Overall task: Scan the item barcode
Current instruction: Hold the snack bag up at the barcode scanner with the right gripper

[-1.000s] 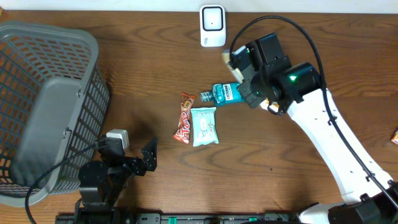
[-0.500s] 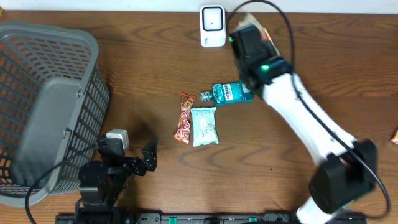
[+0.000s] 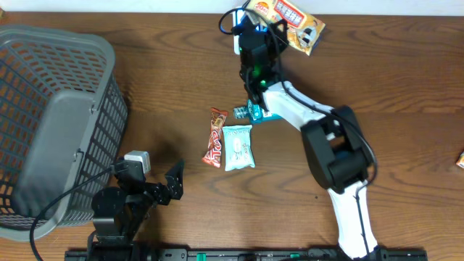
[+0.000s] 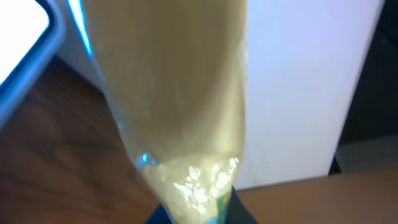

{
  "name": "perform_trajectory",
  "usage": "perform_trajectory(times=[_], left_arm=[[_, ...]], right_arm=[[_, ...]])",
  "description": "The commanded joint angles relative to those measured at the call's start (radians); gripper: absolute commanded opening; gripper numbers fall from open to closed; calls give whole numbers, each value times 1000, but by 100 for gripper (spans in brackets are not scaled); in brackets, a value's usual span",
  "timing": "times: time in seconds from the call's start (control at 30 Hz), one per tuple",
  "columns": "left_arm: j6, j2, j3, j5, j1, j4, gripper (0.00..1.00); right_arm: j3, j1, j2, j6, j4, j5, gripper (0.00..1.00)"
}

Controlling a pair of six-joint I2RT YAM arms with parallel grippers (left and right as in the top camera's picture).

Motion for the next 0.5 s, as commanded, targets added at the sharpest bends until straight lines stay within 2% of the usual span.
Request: perform_trajectory(times=[0.0, 0.1, 0.2, 0.27, 0.47], left_arm=[[9, -5, 1, 9, -2, 0, 99], [9, -5, 1, 9, -2, 0, 99], [9, -5, 1, 9, -2, 0, 99], [9, -4, 1, 9, -2, 0, 99], [9, -5, 1, 9, -2, 0, 99]], right_arm=[[153, 6, 112, -158, 10, 44, 1], [279, 10, 214, -189, 6, 89, 1], [312, 20, 275, -261, -24, 105, 1], [311, 26, 285, -219, -105, 102, 1], [311, 29, 293, -204, -149, 104, 1]])
